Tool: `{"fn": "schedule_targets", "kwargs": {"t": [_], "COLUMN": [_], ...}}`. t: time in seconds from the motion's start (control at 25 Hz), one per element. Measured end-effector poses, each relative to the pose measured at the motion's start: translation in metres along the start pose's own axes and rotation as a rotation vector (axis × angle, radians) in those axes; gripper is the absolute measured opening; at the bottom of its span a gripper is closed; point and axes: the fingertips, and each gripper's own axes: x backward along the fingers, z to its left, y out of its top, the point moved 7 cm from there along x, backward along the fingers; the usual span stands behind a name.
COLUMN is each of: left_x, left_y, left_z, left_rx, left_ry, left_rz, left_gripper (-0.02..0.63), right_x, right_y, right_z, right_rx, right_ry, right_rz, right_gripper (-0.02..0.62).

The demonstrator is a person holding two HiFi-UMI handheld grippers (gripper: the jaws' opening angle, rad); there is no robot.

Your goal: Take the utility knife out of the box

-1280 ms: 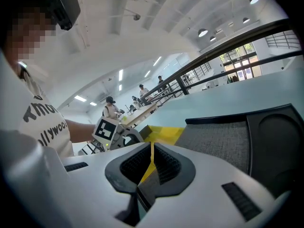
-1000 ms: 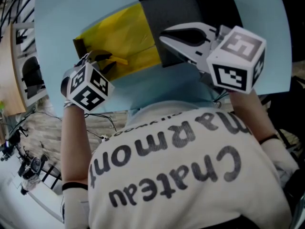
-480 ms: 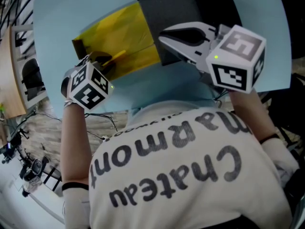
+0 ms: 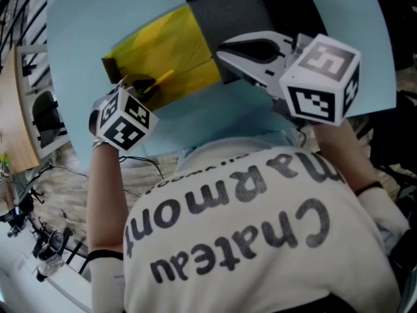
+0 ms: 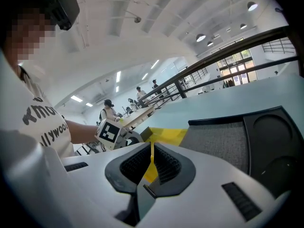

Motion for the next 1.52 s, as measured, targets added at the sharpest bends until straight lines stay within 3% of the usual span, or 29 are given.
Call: {"fn": "schedule_targets", "kwargs": {"t": [0.2,0.64,0.76,1.04,1.36,1.52], "left_x": [0.005,0.021,0.037,0.072,0.132,0.160], "left_y": [-0.002,-0.010,-0.011,-0.036,-0.036,-0.045], "left_z": [-0.002,-0.002,-0.001,-0.008,-0.040,-0.077], "left_rx": [-0.015,0.019,0.123,0.434,0.542,0.595], "left_ry": [0.045,0.216,0.256,0.194,0.186,0.131], "left_rz": [-0.067,-0.300,-0.416,-0.743,-1.064,-1.157], "left_gripper": [0.058,0.054,0.054,0.054,0.054,0.054], "right_x": [-0.001,-0.010,-0.008,0.000,0.010,0.007], "right_y": [-0.005,-0.027,-0.032,-0.039,-0.036,-0.045], "right_z": [0.024,0.083,0.099,0.140,0.166,0.183], "right_rx": [-0.002,0.004,0.010,0.044,0.121,0.136], "right_ry": [-0.015,-0.090,-0.118,-0.177,-0.234,-0.242], "right_rz": [0.004,0.012,0.005,0.016,-0.020,-0.017], "right_gripper": [0.044,0.044,0.044,0.044,0.044,0.044]}}
